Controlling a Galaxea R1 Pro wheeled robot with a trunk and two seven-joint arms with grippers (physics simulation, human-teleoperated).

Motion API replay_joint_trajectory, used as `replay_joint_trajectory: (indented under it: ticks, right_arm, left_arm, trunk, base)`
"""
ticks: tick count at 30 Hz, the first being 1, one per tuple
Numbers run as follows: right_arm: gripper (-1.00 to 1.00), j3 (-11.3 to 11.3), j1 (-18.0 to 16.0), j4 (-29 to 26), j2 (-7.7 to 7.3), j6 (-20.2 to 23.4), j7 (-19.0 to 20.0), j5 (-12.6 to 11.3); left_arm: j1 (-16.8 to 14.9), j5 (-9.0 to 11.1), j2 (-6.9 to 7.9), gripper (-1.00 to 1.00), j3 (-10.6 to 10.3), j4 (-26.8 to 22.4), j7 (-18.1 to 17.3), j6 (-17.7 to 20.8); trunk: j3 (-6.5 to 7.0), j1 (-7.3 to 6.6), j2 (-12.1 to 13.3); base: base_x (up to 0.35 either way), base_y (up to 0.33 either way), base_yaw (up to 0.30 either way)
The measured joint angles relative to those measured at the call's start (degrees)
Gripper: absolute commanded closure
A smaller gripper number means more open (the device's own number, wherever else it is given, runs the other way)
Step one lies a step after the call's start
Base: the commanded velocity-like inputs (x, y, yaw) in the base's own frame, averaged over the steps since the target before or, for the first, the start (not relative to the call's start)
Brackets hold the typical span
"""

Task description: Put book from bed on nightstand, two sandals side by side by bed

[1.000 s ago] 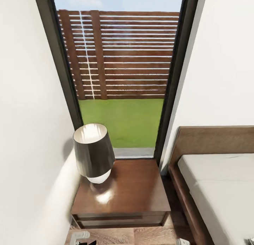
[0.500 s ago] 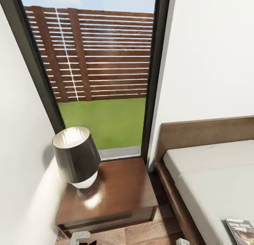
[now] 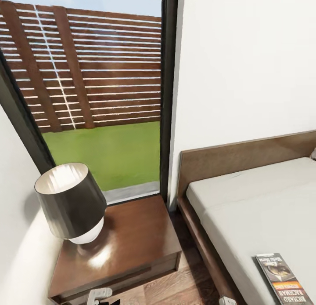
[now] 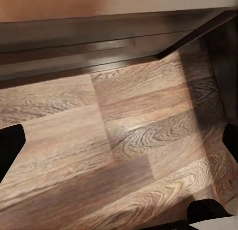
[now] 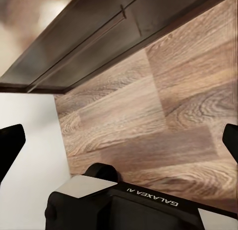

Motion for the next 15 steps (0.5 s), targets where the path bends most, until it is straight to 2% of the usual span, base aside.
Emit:
replay_joint_trajectory:
  ticks: [15]
  right_arm:
    - [-1.0, 0.0, 0.0, 0.02, 0.0, 0.0, 0.0, 0.0]
  left_arm:
    - [0.0, -0.02, -0.11, -1.0, -0.01, 0.01, -0.01, 0.19]
  trunk:
    - [0.0, 0.0, 0.0]
  base:
    - [0.0, 0.0, -0.284]
